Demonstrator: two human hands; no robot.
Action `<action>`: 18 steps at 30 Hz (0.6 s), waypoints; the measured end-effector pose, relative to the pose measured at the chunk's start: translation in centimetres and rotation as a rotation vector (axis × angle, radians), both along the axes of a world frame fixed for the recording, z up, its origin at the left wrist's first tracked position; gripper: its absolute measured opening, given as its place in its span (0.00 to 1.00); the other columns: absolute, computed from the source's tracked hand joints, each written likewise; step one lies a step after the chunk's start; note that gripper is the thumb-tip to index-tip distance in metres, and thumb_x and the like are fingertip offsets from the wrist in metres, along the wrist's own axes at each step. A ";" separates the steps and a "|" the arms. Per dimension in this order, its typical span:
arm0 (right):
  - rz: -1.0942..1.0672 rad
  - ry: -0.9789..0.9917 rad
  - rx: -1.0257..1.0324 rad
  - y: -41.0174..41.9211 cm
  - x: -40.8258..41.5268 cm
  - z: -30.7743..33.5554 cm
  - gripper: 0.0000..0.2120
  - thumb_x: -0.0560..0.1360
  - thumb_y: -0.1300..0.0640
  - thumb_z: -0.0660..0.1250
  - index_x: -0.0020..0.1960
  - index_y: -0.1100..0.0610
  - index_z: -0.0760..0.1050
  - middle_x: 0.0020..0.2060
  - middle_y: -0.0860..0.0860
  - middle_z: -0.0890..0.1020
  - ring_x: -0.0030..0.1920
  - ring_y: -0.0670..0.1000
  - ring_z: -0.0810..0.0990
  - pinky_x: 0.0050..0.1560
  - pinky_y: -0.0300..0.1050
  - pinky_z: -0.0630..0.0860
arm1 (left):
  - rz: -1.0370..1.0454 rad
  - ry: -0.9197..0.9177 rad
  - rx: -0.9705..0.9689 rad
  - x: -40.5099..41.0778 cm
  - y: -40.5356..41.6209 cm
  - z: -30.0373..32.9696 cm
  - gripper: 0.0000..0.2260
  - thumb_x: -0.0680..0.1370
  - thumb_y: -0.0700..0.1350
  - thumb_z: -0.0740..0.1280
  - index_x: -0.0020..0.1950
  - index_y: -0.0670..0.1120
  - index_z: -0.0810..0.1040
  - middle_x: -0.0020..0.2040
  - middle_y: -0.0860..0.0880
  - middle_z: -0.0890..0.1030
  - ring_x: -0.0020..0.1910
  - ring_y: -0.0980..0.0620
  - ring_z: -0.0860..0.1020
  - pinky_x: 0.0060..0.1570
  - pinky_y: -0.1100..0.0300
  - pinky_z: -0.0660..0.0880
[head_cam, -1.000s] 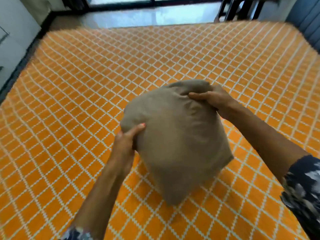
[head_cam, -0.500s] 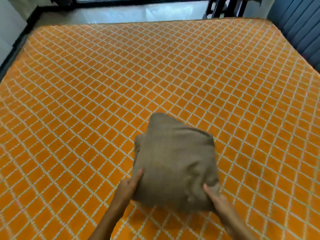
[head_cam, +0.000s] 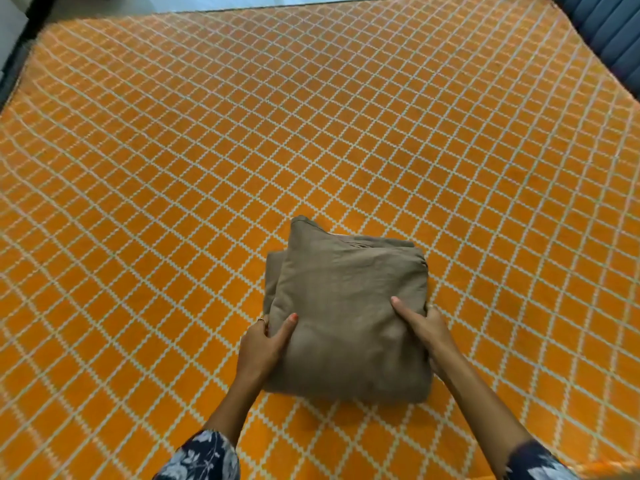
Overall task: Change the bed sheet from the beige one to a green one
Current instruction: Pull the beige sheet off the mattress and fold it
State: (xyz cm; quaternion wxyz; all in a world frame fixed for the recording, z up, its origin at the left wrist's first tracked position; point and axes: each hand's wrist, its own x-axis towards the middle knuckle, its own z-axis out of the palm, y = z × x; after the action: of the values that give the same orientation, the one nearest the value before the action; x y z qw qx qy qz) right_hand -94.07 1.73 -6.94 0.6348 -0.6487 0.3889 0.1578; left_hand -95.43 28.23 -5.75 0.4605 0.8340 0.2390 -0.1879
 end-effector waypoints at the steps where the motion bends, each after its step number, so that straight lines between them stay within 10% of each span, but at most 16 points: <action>1: 0.033 -0.029 -0.060 0.5 0.2 0.4 0.39 0.58 0.38 0.78 0.62 0.58 0.74 0.55 0.54 0.82 0.50 0.52 0.81 0.53 0.46 0.77 | 0.012 -0.092 0.034 -0.7 0.0 0.0 0.12 0.75 0.57 0.69 0.40 0.49 0.80 0.34 0.53 0.81 0.34 0.59 0.78 0.32 0.60 0.68; 5: 0.215 -0.041 -0.323 1.7 0.0 -1.0 0.50 0.54 0.24 0.69 0.67 0.52 0.69 0.61 0.51 0.78 0.60 0.54 0.77 0.62 0.52 0.72 | 0.264 -0.125 0.125 -4.2 -0.7 -0.2 0.12 0.77 0.50 0.67 0.37 0.47 0.77 0.33 0.49 0.78 0.35 0.48 0.76 0.35 0.57 0.69; 12: 0.336 0.256 -0.503 2.8 2.9 -4.7 0.62 0.56 0.32 0.76 0.77 0.50 0.45 0.75 0.56 0.53 0.74 0.63 0.53 0.71 0.64 0.54 | 0.271 0.098 0.078 -0.5 0.8 -4.0 0.42 0.66 0.77 0.56 0.60 0.42 0.76 0.57 0.42 0.79 0.55 0.42 0.77 0.52 0.51 0.72; 18: -0.035 0.201 -0.212 2.1 4.6 -6.0 0.59 0.49 0.31 0.79 0.72 0.56 0.63 0.67 0.56 0.73 0.65 0.57 0.73 0.67 0.56 0.69 | 0.208 0.346 -0.211 5.7 2.0 -4.4 0.44 0.57 0.77 0.67 0.60 0.46 0.77 0.55 0.46 0.82 0.49 0.46 0.81 0.50 0.52 0.78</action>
State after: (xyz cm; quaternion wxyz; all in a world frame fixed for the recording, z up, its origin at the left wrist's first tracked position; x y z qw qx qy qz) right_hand -89.50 3.85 -12.96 0.5234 -0.6862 0.4762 0.1687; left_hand -89.75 30.20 -10.14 0.5140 0.7076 0.3781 -0.3035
